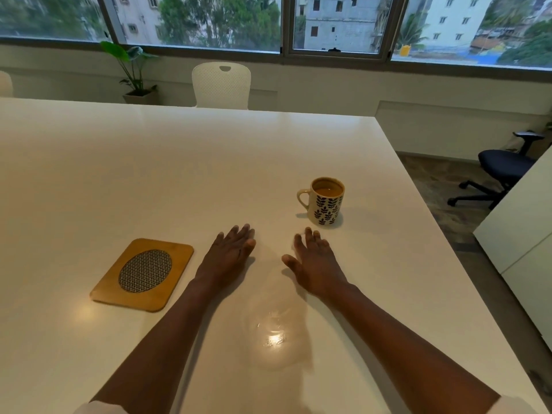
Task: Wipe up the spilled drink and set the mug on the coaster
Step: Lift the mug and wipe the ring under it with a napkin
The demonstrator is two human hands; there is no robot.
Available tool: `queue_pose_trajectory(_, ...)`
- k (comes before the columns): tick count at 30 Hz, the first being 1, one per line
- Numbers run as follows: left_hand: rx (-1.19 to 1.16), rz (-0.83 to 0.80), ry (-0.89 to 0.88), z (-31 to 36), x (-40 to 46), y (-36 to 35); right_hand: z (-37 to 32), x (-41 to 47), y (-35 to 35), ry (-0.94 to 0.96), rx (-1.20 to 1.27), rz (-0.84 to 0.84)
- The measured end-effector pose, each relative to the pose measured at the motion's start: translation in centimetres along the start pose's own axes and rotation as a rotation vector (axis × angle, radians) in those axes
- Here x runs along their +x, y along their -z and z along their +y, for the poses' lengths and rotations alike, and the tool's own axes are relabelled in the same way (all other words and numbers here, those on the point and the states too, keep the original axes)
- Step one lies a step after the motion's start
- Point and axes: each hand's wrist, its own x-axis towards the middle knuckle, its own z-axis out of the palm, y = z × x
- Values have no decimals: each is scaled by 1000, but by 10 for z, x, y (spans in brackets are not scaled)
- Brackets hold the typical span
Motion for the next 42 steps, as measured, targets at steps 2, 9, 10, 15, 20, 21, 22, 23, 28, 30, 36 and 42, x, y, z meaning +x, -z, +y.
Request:
queue_pose_trajectory(2, -70, -14, 30, -1, -9, 4, -14, -6, -1, 47, -5, -37)
queue_pose_trajectory(9, -257, -59, 110, -8, -29, 10, -91, -79, -16, 279, 126, -94)
queue_pose_trajectory(10, -261, -60, 110, -9, -30, 11, -101, -92, -20, 303, 128, -99)
queue_pose_trajectory(15, -146, -99, 84, -14, -35, 11, -117, -144, -28, 319, 59, -110)
queue_pose_trajectory(20, -58, -85, 44, -11, -44, 10, -115, -159, -24, 247, -42, -120)
queue_pose_trajectory(21, -38, -88, 30, -10, -46, 10, -116, -160, -24, 232, -46, -118)
queue_pose_trajectory(22, -20, -91, 22, -10, -49, 10, -117, -159, -24, 215, -46, -112)
queue_pose_trajectory(23, -7, -91, 18, -10, -51, 10, -117, -159, -25, 196, -44, -105)
queue_pose_trajectory(28, -22, -110, 32, -6, -54, 15, -92, -152, -22, 68, -53, -46)
queue_pose_trajectory(30, -43, -116, 47, -6, -54, 15, -70, -148, -14, -28, -68, -34)
queue_pose_trajectory(36, -18, -115, 35, -6, -56, 15, 24, -150, 10, -392, -78, 86)
queue_pose_trajectory(42, -58, -115, 44, -3, -55, 18, 48, -124, 24, -526, -9, 124)
